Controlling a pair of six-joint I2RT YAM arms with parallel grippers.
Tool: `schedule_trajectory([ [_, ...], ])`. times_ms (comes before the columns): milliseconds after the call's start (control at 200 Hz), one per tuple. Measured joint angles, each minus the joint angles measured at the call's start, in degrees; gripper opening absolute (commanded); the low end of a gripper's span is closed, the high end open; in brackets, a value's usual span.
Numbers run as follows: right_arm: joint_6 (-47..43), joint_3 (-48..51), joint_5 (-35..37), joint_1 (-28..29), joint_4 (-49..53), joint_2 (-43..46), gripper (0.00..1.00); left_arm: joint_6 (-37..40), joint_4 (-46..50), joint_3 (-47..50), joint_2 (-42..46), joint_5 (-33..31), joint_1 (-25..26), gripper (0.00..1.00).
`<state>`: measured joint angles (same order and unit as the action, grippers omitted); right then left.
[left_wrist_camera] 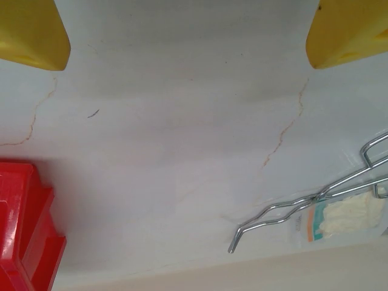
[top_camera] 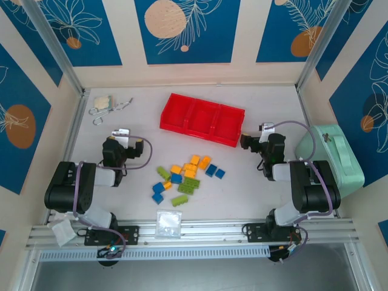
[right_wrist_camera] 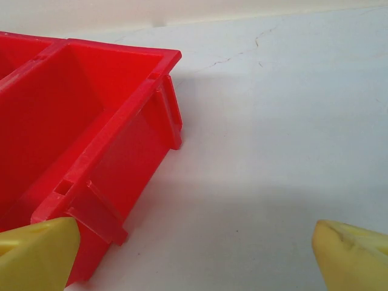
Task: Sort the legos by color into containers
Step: Pick up the lego from the center of the table.
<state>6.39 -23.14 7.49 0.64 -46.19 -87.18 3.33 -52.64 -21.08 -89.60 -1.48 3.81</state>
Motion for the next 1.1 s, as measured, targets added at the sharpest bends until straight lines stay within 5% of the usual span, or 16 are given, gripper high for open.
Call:
schedule_trajectory([
  [775, 0.0, 0.0, -0.3, -0.3, 0.1, 0.0, 0.99, 0.0, 0.0, 0.0, 0.0, -0.3, 0.0, 1.0],
  [840, 0.1, 0.4, 3.8, 1.2, 0.1, 0.8, 0.99, 0.2, 0.2, 0.2, 0.6, -0.9, 0.7, 0.99],
  [960, 6.2, -1.4, 11.1, 5.3, 17.5, 15.0, 0.99, 1.0, 7.0, 1.5, 11.5, -6.4, 5.0, 0.99],
  [1101, 21.2, -9.5, 7.0, -1.2, 36.2, 34.3, 0.99, -5.6, 21.9, -1.7, 29.2, -11.1, 8.0, 0.99],
])
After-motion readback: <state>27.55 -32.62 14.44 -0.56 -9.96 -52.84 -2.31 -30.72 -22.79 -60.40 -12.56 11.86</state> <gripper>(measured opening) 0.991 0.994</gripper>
